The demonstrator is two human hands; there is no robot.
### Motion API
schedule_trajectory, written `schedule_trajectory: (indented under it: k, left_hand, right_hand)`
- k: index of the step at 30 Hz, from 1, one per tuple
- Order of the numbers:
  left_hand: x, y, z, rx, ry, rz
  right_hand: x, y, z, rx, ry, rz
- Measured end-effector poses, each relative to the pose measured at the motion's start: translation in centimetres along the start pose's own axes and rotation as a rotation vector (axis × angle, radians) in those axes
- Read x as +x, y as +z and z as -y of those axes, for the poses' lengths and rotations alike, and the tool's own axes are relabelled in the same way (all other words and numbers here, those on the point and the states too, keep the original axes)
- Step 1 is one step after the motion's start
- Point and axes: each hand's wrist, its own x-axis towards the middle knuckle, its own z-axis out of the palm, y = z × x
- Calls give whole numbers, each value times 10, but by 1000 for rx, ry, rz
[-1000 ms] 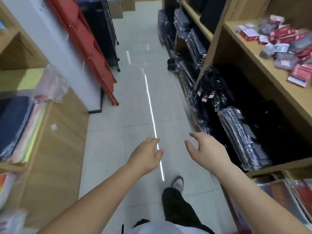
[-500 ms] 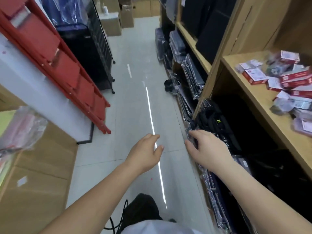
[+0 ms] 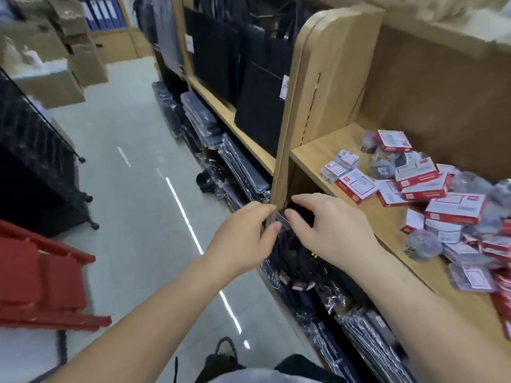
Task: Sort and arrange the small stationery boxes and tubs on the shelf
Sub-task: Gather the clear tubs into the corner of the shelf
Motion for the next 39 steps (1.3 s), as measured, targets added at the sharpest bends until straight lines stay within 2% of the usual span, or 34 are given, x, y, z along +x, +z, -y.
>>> schedule_trajectory:
  k: [8,12,15,18,22,26,29,32,36,39]
  left_hand:
    - [144,36,-46,-39,303,97]
    - [187,70,-65,-146,352,109]
    - [210,95,-58,-100,410,88]
    - [226,116,-42,-50,380,73]
    - [254,133,-29,-2,429,81]
    - [293,127,-16,-44,383,208]
    - [311,117,-17,-47,464,321]
    - [329,106,-18,-146,388,382]
    - [362,109,-23,-115,356,349]
    - [371,124,-37,-185,243,436]
  right_hand:
    - [59,-43,-106,38,282,-174]
    - [75,-42,-163,74,356,-188]
    - [84,-37,-198,78,386,-213]
    - [77,-29,-215,84,432,-216]
    - [78,-17,-221,167,455,-201]
    - [103,-10,-223,147,549,-206]
    - [126,1,-232,-12,584,-156]
    - [146,5,-240,-87,644,-42]
    - [157,4,-241,-85,702,-50]
    - [157,6,-243,-124,695,-45]
